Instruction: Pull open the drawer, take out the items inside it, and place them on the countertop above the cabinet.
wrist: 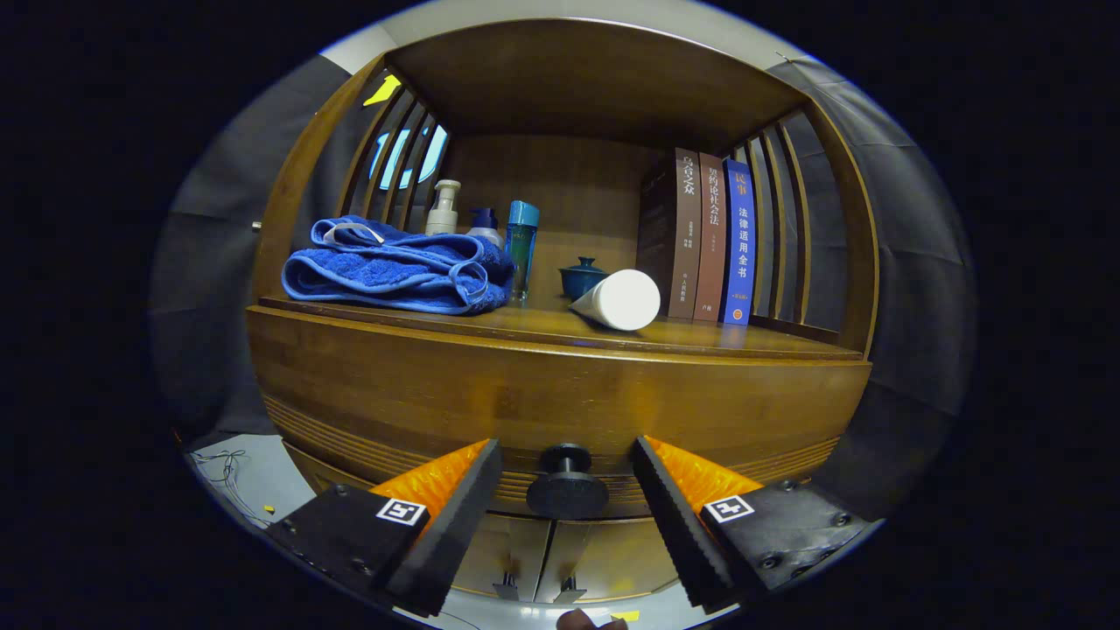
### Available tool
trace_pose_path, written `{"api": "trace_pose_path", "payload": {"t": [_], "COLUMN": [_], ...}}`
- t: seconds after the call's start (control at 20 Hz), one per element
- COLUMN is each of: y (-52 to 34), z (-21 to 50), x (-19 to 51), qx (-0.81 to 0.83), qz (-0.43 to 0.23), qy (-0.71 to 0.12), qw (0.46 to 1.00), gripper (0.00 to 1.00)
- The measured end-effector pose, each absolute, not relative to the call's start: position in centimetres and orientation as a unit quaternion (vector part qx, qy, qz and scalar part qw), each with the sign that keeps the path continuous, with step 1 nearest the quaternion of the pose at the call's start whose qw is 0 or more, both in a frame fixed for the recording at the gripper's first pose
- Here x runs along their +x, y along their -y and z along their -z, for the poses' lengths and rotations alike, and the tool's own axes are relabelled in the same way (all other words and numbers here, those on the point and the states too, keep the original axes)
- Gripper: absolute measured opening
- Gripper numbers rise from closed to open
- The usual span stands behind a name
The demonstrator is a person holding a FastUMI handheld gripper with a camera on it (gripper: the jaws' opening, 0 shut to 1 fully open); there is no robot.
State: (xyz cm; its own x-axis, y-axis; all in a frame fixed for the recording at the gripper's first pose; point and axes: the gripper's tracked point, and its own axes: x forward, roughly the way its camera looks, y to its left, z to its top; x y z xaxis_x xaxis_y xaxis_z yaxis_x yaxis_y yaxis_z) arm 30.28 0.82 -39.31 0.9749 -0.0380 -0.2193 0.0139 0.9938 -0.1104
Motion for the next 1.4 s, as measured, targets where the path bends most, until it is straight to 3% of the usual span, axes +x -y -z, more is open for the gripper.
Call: {"api": "trace_pose_path", "payload": {"t": [0.4, 1.4], "y": [-0.2, -0.7], "z": [35.7, 12.7], "x": [28.4, 13.8], "qx": [-0.043, -0.01], "qz": [0.01, 0.001], "qy": [-0.097, -0.024], "qw": [0.994, 1.0], "gripper": [0.99, 0.98]}}
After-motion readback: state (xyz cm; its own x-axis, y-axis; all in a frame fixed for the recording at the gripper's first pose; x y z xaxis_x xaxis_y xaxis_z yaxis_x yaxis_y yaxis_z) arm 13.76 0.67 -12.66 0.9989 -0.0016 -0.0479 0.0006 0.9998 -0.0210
